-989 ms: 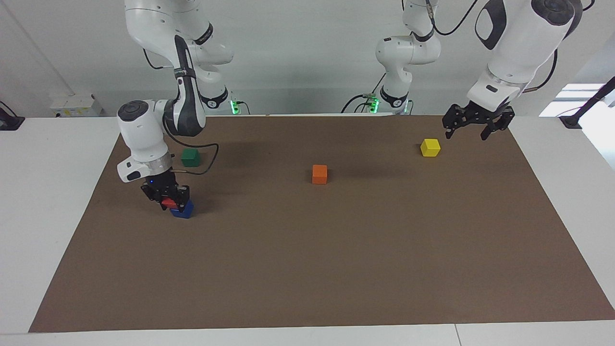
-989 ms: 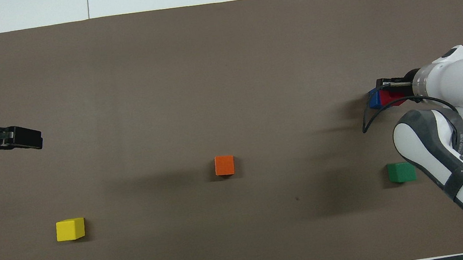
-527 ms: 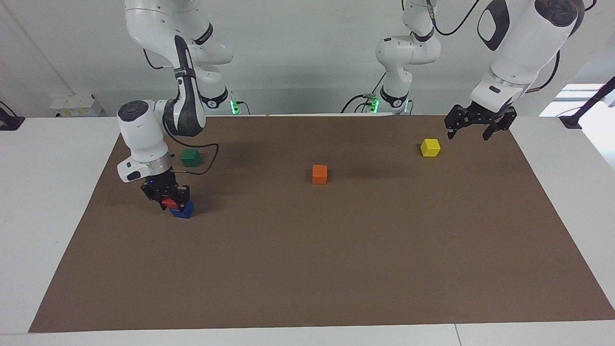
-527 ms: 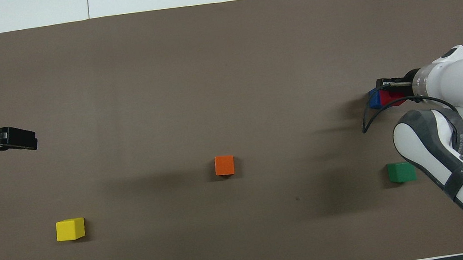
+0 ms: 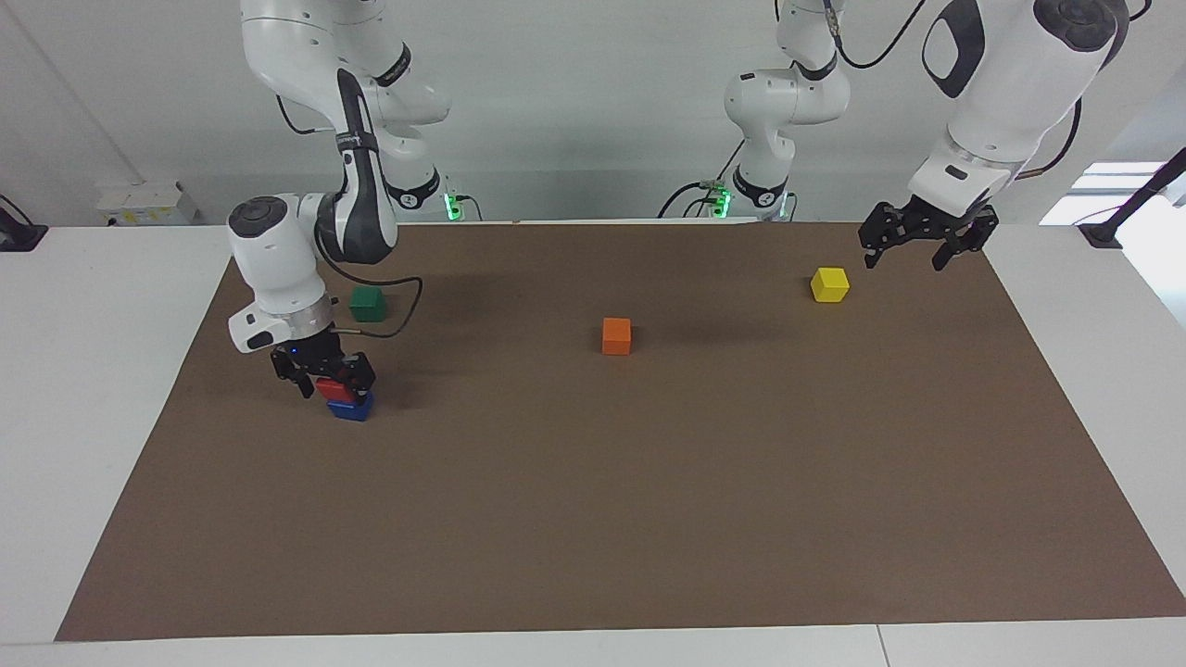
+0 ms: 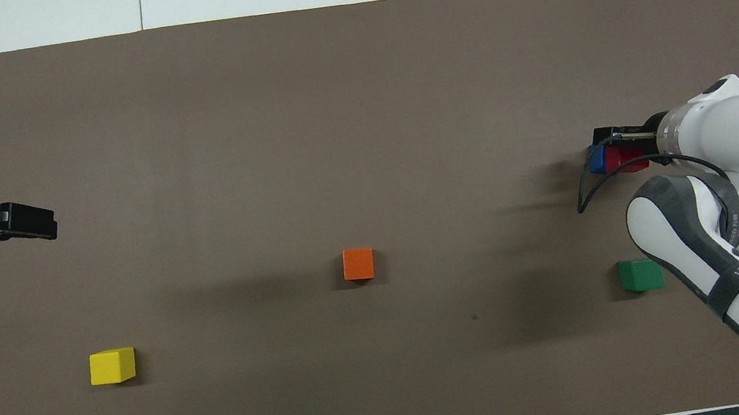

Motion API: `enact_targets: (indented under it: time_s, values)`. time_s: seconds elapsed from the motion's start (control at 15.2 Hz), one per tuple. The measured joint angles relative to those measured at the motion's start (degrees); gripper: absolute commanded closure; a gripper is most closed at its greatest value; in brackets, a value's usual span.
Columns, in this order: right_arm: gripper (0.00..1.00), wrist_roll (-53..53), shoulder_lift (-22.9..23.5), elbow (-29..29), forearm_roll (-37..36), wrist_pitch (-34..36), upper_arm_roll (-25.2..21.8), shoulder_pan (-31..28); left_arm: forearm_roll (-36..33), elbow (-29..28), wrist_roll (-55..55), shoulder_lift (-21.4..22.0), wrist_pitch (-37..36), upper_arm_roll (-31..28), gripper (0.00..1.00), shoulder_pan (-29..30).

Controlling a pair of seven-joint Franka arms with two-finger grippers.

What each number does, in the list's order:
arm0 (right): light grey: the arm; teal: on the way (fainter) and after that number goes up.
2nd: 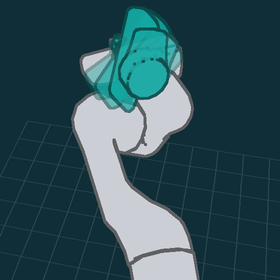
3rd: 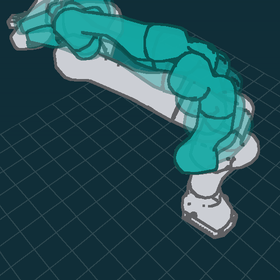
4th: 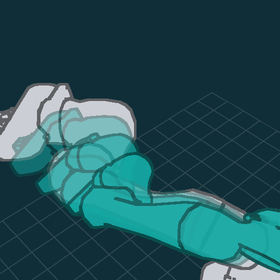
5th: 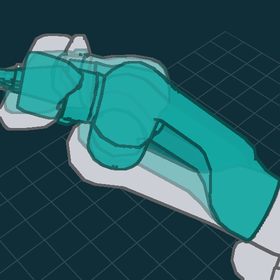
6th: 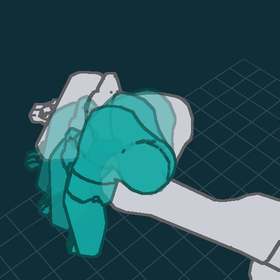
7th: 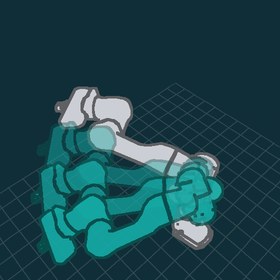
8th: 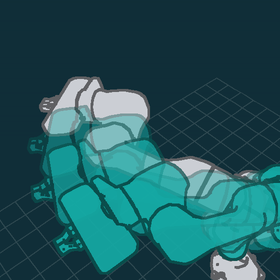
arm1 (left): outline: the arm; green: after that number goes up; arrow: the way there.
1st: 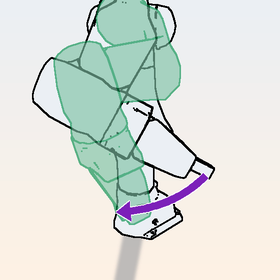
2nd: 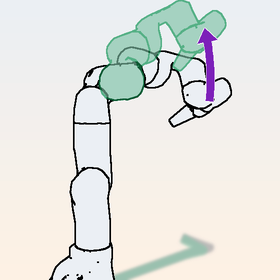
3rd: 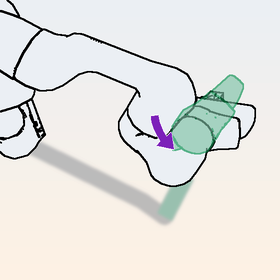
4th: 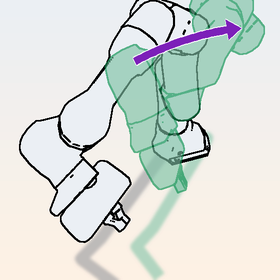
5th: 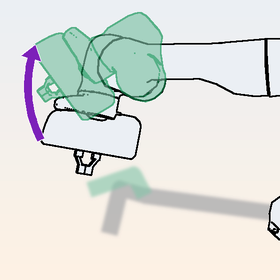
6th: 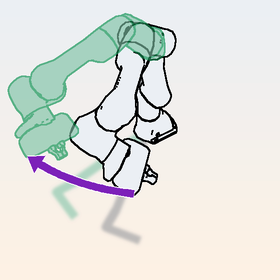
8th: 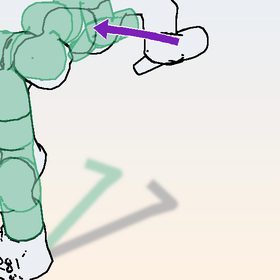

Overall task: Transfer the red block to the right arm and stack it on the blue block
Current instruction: 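Open the right gripper and lift it away from the stack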

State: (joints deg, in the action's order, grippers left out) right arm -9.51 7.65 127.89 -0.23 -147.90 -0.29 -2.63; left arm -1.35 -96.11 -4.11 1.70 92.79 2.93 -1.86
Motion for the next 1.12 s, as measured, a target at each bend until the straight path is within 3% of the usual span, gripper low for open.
enact_targets:
  time_s: [0.26, 0.86, 1.12]
  values:
    - [0.0, -0.1, -0.2, -6.7, 0.0, 11.1, 0.1, 0.0, 0.0, 0.0, 0.0, 0.0, 0.0, 0.0, 0.0, 0.0]
    - [0.0, 2.6, -3.1, -29.6, 0.0, 49.2, 0.8, 0.2, 0.0, 0.0, 0.0, 0.0, 0.0, 0.0, 0.0, 0.0]
    - [0.0, 2.6, -4.3, -33.2, 0.0, 57.6, 1.8, 0.2, 0.0, 0.0, 0.0, 0.0, 0.0, 0.0, 0.0, 0.0]
